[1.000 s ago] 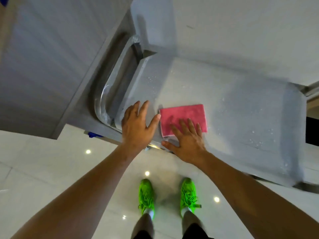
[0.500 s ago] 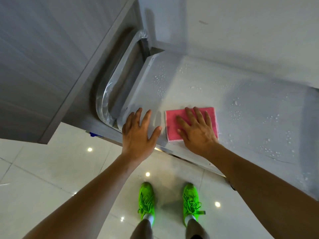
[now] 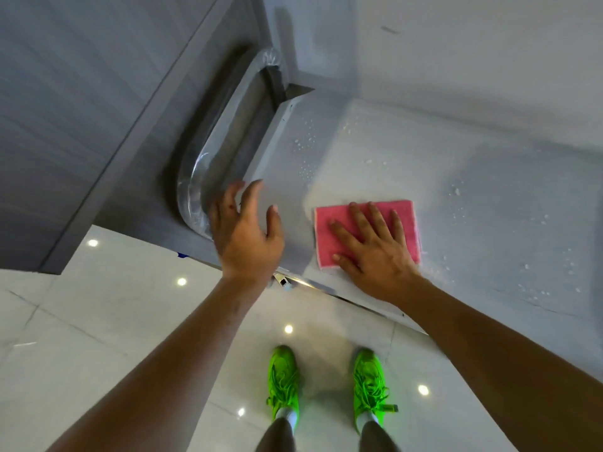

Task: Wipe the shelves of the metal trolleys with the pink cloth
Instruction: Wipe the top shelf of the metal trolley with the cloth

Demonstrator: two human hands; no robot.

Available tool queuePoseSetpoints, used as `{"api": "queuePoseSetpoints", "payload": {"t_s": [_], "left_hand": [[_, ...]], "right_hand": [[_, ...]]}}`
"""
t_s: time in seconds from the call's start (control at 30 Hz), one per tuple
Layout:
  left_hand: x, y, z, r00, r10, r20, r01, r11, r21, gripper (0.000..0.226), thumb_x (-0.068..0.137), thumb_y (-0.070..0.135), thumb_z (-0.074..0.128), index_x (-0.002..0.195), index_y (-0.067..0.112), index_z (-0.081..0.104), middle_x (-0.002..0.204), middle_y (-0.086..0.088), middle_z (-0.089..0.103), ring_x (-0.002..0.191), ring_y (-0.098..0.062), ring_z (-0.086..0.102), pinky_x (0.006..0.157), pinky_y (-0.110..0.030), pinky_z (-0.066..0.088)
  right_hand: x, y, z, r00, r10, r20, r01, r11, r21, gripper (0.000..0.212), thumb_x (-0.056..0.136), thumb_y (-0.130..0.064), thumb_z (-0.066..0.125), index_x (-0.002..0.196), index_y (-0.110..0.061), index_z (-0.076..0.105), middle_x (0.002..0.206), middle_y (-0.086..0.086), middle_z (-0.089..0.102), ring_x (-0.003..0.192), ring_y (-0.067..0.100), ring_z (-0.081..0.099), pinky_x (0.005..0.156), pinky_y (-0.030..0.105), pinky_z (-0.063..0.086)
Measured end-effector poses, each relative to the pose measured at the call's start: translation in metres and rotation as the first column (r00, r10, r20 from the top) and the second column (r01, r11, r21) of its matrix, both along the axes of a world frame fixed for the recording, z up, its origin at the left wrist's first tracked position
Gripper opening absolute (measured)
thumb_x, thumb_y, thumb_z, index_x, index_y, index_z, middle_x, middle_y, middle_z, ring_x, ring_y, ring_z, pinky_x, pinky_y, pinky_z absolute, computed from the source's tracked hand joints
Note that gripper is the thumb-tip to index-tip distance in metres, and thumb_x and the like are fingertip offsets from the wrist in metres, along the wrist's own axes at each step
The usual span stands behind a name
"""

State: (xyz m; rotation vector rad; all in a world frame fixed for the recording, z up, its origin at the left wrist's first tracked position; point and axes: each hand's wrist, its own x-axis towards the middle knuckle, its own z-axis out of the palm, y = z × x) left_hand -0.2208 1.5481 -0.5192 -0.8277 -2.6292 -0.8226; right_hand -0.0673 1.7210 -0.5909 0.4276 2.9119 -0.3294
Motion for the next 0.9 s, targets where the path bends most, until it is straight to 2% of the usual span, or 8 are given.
{"api": "queuePoseSetpoints", "payload": {"t_s": [0.1, 0.23, 0.3, 0.43, 0.5, 0.63, 0.77, 0.9], "left_hand": [[-0.035, 0.004, 0.022, 0.994, 0.106, -0.015, -0.107, 0.987, -0.120, 0.053, 0.093, 0.033, 0.063, 0.142, 0.016, 0.052, 0.148, -0.016, 0.046, 0.138, -0.036, 0.039, 0.115, -0.047, 0.032], [-0.076, 0.004, 0.032, 0.981, 0.183, 0.058, -0.154, 0.931, -0.329, 0.075, 0.096, 0.040, 0.059, 0.157, 0.015, 0.025, 0.160, -0.018, 0.027, 0.146, -0.039, 0.027, 0.116, -0.052, 0.030], [-0.090, 0.003, 0.031, 0.977, 0.197, 0.088, -0.146, 0.905, -0.400, 0.082, 0.096, 0.041, 0.060, 0.159, 0.010, 0.016, 0.159, -0.021, 0.028, 0.142, -0.041, 0.032, 0.109, -0.052, 0.036], [-0.104, 0.003, 0.028, 0.977, 0.204, 0.053, -0.165, 0.896, -0.412, 0.071, 0.100, 0.041, 0.055, 0.153, 0.005, 0.026, 0.139, -0.027, 0.049, 0.119, -0.044, 0.056, 0.086, -0.050, 0.050], [-0.106, 0.006, 0.026, 0.973, 0.226, 0.039, -0.192, 0.895, -0.402, 0.061, 0.102, 0.040, 0.051, 0.147, 0.004, 0.032, 0.132, -0.027, 0.053, 0.111, -0.045, 0.059, 0.080, -0.048, 0.050], [-0.107, 0.005, 0.019, 0.973, 0.231, 0.013, -0.213, 0.917, -0.338, 0.049, 0.103, 0.040, 0.049, 0.135, 0.003, 0.042, 0.117, -0.028, 0.061, 0.101, -0.046, 0.063, 0.072, -0.045, 0.046], [-0.111, 0.001, 0.015, 0.973, 0.229, -0.008, -0.222, 0.933, -0.282, 0.051, 0.101, 0.046, 0.052, 0.129, 0.004, 0.048, 0.110, -0.028, 0.066, 0.099, -0.046, 0.065, 0.071, -0.044, 0.043], [-0.108, 0.005, 0.013, 0.960, 0.274, -0.053, -0.278, 0.919, -0.280, 0.052, 0.102, 0.048, 0.050, 0.130, 0.004, 0.047, 0.111, -0.026, 0.065, 0.097, -0.045, 0.064, 0.065, -0.040, 0.036]], "right_hand": [[-0.002, 0.000, -0.004, 1.000, -0.009, 0.014, 0.009, 1.000, 0.007, 0.067, 0.098, -0.070, 0.006, 0.160, -0.044, 0.003, 0.172, 0.008, 0.007, 0.157, 0.039, 0.003, 0.121, 0.067, -0.004], [-0.004, -0.002, -0.004, 0.999, -0.034, 0.036, 0.033, 0.999, 0.028, 0.067, 0.097, -0.073, 0.006, 0.159, -0.048, 0.003, 0.172, 0.006, 0.008, 0.156, 0.040, 0.007, 0.121, 0.069, 0.004], [-0.006, -0.001, 0.000, 0.999, -0.026, 0.042, 0.024, 0.999, 0.039, 0.070, 0.095, -0.075, 0.011, 0.160, -0.048, 0.014, 0.170, 0.007, 0.017, 0.153, 0.041, 0.018, 0.119, 0.070, 0.014], [-0.009, 0.009, 0.008, 0.999, 0.009, 0.039, -0.012, 0.997, 0.072, 0.075, 0.092, -0.080, 0.021, 0.155, -0.044, 0.036, 0.160, 0.010, 0.037, 0.142, 0.042, 0.035, 0.109, 0.065, 0.032], [-0.006, 0.010, 0.005, 1.000, 0.017, 0.026, -0.018, 0.998, 0.054, 0.074, 0.093, -0.081, 0.020, 0.157, -0.044, 0.032, 0.162, 0.009, 0.034, 0.148, 0.041, 0.028, 0.115, 0.065, 0.026], [0.003, 0.007, -0.009, 1.000, 0.016, -0.015, -0.016, 0.999, 0.042, 0.072, 0.097, -0.079, 0.015, 0.161, -0.045, 0.014, 0.171, 0.005, 0.013, 0.156, 0.038, 0.008, 0.123, 0.065, 0.007], [0.002, 0.005, -0.014, 1.000, 0.012, -0.013, -0.012, 0.999, 0.036, 0.073, 0.097, -0.079, 0.011, 0.161, -0.046, 0.003, 0.172, -0.001, 0.002, 0.157, 0.037, 0.001, 0.123, 0.065, 0.002], [-0.007, -0.012, -0.013, 0.999, -0.049, -0.008, 0.049, 0.999, 0.018, 0.072, 0.097, -0.077, 0.007, 0.161, -0.045, 0.006, 0.172, 0.000, 0.002, 0.157, 0.037, -0.001, 0.122, 0.063, -0.002]]}}
